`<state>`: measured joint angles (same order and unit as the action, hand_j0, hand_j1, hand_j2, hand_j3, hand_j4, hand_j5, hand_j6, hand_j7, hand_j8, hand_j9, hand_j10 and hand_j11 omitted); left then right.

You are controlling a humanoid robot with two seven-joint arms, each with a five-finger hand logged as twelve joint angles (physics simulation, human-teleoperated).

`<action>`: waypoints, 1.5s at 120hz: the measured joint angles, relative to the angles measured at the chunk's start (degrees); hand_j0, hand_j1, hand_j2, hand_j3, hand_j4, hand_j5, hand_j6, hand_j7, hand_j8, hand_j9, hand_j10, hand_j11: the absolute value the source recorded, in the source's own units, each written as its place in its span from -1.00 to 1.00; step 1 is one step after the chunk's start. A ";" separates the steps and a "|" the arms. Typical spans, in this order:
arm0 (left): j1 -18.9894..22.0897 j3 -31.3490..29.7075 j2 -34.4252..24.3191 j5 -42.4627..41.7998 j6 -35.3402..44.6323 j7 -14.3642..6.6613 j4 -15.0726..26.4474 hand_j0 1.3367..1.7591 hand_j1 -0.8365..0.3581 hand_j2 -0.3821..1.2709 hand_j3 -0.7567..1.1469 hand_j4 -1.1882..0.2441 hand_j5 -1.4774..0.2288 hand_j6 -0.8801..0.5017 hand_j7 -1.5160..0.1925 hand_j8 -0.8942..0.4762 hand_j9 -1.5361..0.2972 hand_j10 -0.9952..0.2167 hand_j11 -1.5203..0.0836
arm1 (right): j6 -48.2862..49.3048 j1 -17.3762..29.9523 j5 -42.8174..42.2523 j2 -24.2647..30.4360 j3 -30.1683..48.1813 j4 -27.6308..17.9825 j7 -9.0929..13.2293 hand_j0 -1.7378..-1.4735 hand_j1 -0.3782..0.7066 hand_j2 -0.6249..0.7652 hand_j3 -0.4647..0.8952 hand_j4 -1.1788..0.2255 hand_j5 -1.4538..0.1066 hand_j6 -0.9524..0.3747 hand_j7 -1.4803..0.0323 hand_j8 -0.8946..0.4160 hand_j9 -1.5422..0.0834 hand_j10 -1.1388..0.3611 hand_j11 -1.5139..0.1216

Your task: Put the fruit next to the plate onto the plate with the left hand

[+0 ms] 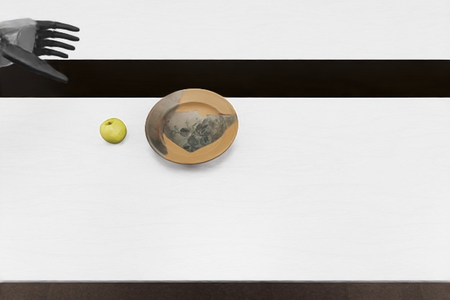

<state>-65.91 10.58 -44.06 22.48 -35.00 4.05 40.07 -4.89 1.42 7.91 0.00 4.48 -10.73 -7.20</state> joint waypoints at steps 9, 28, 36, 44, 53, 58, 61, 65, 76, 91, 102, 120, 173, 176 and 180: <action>-0.07 0.01 0.10 0.31 0.00 -0.28 0.47 0.52 0.49 -0.47 -0.20 0.31 0.36 -0.09 0.40 -0.06 0.33 0.23 0.50 | -0.01 -0.07 0.00 0.00 0.00 0.02 0.00 -0.40 -0.87 -0.11 -0.32 0.63 0.81 0.38 0.90 0.31 0.84 0.47 0.80; 0.31 0.01 -1.74 0.17 0.00 -4.17 3.13 0.52 0.49 -0.48 -0.20 0.31 0.36 -0.09 0.40 -0.06 0.33 0.23 0.50 | -0.03 -0.23 0.00 0.00 0.07 0.08 -0.01 -0.40 -0.87 -0.11 -0.32 0.63 0.81 0.38 0.90 0.31 0.84 0.47 0.80; 0.29 0.02 -8.26 0.15 -0.01 -7.00 10.77 0.52 0.49 -0.48 -0.20 0.31 0.36 -0.09 0.40 -0.06 0.33 0.23 0.50 | -0.03 -0.27 0.00 0.00 0.10 0.09 -0.01 -0.40 -0.87 -0.11 -0.32 0.63 0.81 0.38 0.90 0.31 0.84 0.47 0.80; 0.27 0.05 -13.21 0.32 -0.01 -8.93 19.23 0.52 0.49 -0.47 -0.21 0.31 0.36 -0.09 0.40 -0.06 0.33 0.23 0.50 | -0.03 -0.42 0.00 0.00 0.13 0.09 -0.01 -0.40 -0.87 -0.11 -0.32 0.63 0.81 0.38 0.90 0.31 0.84 0.47 0.80; 0.31 0.03 -14.44 1.68 0.68 -11.27 27.05 0.52 0.49 -0.47 -0.21 0.31 0.36 -0.09 0.40 -0.06 0.33 0.23 0.50 | -0.03 -0.53 0.00 0.00 0.16 0.09 -0.01 -0.40 -0.87 -0.11 -0.32 0.63 0.81 0.38 0.90 0.31 0.84 0.47 0.80; 0.60 0.01 -14.47 3.30 3.26 -12.98 30.55 0.52 0.49 -0.47 -0.20 0.31 0.36 -0.09 0.40 -0.06 0.33 0.23 0.50 | -0.02 -0.57 0.01 0.00 0.16 0.10 -0.01 -0.40 -0.87 -0.11 -0.32 0.63 0.81 0.38 0.90 0.31 0.84 0.47 0.80; 1.02 -0.04 -14.47 4.44 5.38 -14.11 32.41 0.52 0.49 -0.47 -0.20 0.31 0.36 -0.09 0.40 -0.06 0.33 0.23 0.50 | -0.01 -0.58 0.01 0.00 0.17 0.10 -0.01 -0.40 -0.87 -0.11 -0.32 0.63 0.81 0.38 0.90 0.31 0.84 0.47 0.80; 1.36 -0.10 -14.47 5.91 8.29 -15.31 34.61 0.52 0.49 -0.47 -0.20 0.31 0.36 -0.09 0.40 -0.06 0.33 0.23 0.50 | -0.02 -0.59 0.01 0.00 0.17 0.10 -0.01 -0.40 -0.87 -0.11 -0.32 0.63 0.81 0.38 0.90 0.31 0.84 0.47 0.80; 1.44 -0.22 -14.41 9.47 15.49 -17.51 38.35 0.52 0.49 -0.47 -0.20 0.31 0.36 -0.09 0.40 -0.06 0.33 0.23 0.50 | -0.02 -0.62 0.01 0.00 0.17 0.10 -0.01 -0.40 -0.87 -0.11 -0.32 0.63 0.81 0.38 0.90 0.31 0.84 0.47 0.80; 1.24 -0.56 -13.51 12.86 22.72 -21.66 40.58 0.52 0.49 -0.47 -0.20 0.31 0.36 -0.09 0.40 -0.06 0.33 0.23 0.50 | -0.02 -0.68 0.02 0.00 0.18 0.10 -0.01 -0.40 -0.87 -0.11 -0.32 0.63 0.81 0.38 0.90 0.31 0.84 0.47 0.80; 0.88 -2.01 -12.02 13.72 26.74 -26.20 41.21 0.52 0.49 -0.47 -0.20 0.31 0.36 -0.09 0.40 -0.06 0.33 0.23 0.50 | -0.01 -0.70 0.03 0.00 0.18 0.10 -0.01 -0.40 -0.87 -0.11 -0.32 0.63 0.81 0.38 0.90 0.31 0.84 0.47 0.80; -5.96 -7.22 -10.36 13.69 31.70 -33.94 41.56 0.52 0.49 -0.47 -0.20 0.31 0.35 -0.09 0.40 -0.07 0.32 0.23 0.49 | 0.00 -0.72 0.07 0.00 0.18 0.07 -0.01 -0.40 -0.87 -0.11 -0.32 0.63 0.81 0.38 0.90 0.31 0.84 0.47 0.80; -20.91 -32.34 2.76 2.93 49.35 -38.98 43.18 0.52 0.49 -0.47 -0.20 0.31 0.35 -0.09 0.40 -0.06 0.32 0.23 0.49 | 0.04 -1.19 0.09 0.00 0.24 0.06 0.04 -0.40 -0.87 -0.11 -0.32 0.63 0.81 0.38 0.90 0.31 0.84 0.47 0.80; -20.92 -32.82 3.22 2.69 50.02 -38.99 43.27 0.52 0.49 -0.47 -0.20 0.31 0.35 -0.09 0.40 -0.06 0.32 0.23 0.49 | 0.05 -1.22 0.09 0.00 0.25 0.07 0.05 -0.40 -0.87 -0.11 -0.32 0.63 0.81 0.38 0.90 0.31 0.84 0.47 0.80; -20.92 -33.30 3.94 2.46 51.05 -39.01 43.38 0.52 0.49 -0.48 -0.20 0.31 0.35 -0.09 0.40 -0.06 0.32 0.23 0.49 | 0.05 -1.25 0.09 0.00 0.25 0.07 0.06 -0.40 -0.87 -0.11 -0.32 0.63 0.81 0.38 0.90 0.31 0.84 0.47 0.80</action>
<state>-86.83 -22.72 -40.12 24.94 16.05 -34.96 83.46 -4.84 0.17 8.00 0.00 4.73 -10.66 -7.14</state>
